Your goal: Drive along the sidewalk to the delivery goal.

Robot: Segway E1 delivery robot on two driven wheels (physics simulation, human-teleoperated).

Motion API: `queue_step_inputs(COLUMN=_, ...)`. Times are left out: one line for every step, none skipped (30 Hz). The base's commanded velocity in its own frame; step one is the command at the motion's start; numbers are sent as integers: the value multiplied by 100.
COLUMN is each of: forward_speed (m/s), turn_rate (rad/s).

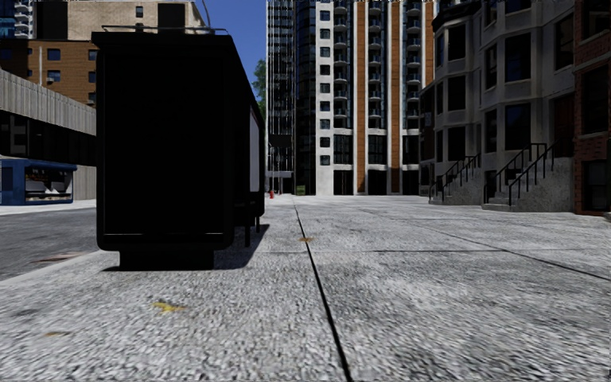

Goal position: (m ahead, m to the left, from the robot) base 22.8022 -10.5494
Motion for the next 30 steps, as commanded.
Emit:
queue_step_inputs(forward_speed=189, turn_rate=-70)
queue_step_inputs(forward_speed=189, turn_rate=-70)
queue_step_inputs(forward_speed=189, turn_rate=-71)
queue_step_inputs(forward_speed=189, turn_rate=-71)
queue_step_inputs(forward_speed=189, turn_rate=-23)
queue_step_inputs(forward_speed=189, turn_rate=-5)
queue_step_inputs(forward_speed=189, turn_rate=0)
queue_step_inputs(forward_speed=189, turn_rate=0)
queue_step_inputs(forward_speed=189, turn_rate=0)
queue_step_inputs(forward_speed=189, turn_rate=0)
queue_step_inputs(forward_speed=189, turn_rate=0)
queue_step_inputs(forward_speed=189, turn_rate=0)
queue_step_inputs(forward_speed=189, turn_rate=0)
queue_step_inputs(forward_speed=189, turn_rate=0)
queue_step_inputs(forward_speed=189, turn_rate=0)
queue_step_inputs(forward_speed=189, turn_rate=0)
queue_step_inputs(forward_speed=189, turn_rate=0)
queue_step_inputs(forward_speed=189, turn_rate=0)
queue_step_inputs(forward_speed=189, turn_rate=0)
queue_step_inputs(forward_speed=189, turn_rate=0)
queue_step_inputs(forward_speed=189, turn_rate=0)
queue_step_inputs(forward_speed=189, turn_rate=0)
queue_step_inputs(forward_speed=189, turn_rate=0)
queue_step_inputs(forward_speed=189, turn_rate=0)
queue_step_inputs(forward_speed=189, turn_rate=0)
queue_step_inputs(forward_speed=189, turn_rate=0)
queue_step_inputs(forward_speed=189, turn_rate=0)
queue_step_inputs(forward_speed=189, turn_rate=0)
queue_step_inputs(forward_speed=189, turn_rate=0)
queue_step_inputs(forward_speed=189, turn_rate=0)
